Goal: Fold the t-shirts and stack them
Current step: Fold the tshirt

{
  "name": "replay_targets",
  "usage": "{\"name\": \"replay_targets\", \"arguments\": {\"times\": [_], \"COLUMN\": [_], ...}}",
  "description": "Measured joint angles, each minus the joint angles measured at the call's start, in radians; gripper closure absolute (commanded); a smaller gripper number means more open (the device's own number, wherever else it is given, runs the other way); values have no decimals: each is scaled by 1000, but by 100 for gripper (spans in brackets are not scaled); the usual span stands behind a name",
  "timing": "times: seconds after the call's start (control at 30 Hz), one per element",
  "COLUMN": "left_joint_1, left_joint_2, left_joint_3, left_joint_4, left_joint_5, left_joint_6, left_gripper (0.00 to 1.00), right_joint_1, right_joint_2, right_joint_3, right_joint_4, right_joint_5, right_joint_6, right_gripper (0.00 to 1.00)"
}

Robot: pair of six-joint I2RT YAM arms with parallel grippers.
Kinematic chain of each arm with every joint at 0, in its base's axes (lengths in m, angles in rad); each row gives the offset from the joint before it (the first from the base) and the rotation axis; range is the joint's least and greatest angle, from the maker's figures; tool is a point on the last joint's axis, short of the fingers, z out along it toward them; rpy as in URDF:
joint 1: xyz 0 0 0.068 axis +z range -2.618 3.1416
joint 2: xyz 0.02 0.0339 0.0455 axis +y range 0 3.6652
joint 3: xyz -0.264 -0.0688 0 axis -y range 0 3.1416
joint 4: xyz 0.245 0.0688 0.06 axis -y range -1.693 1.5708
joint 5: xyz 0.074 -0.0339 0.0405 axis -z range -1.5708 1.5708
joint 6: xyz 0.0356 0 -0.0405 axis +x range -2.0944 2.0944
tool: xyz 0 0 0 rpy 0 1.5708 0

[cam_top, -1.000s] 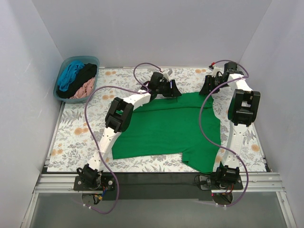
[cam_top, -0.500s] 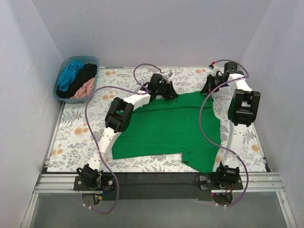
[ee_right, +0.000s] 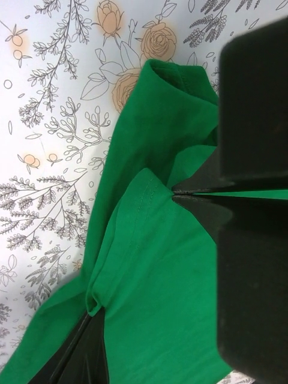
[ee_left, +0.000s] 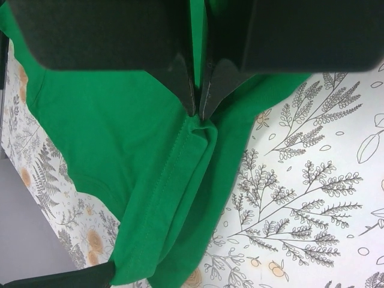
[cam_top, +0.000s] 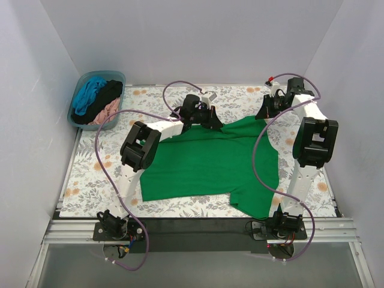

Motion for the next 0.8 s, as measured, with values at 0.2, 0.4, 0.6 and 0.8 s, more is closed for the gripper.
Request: {"name": "replay_targets", "arguments": {"times": [0.2,0.4,0.6,0.8], "left_joint_1": [-1,-1,-6,-34], "left_joint_2": [-4,-21,-90,-128], "left_joint_3": [-10,-41,-134,-183], "left_joint_4": [21,44,35,-3], "left_joint_5": [11,83,153,166], "left_joint_6": [14,42,111,206], "left_gripper": [100,100,100,100], "right_joint_1": [0,-4,-14,-14], "right_joint_2": [-8,-14,-74,-129], "right_joint_3": [-22,-36,-109,-206], "right_joint_4": [-1,-4,-40,-64], "right_joint_5": [0,-4,-8,-1], "right_joint_6": [-25,-66,-131,-210], "right_gripper": [99,99,99,99]}}
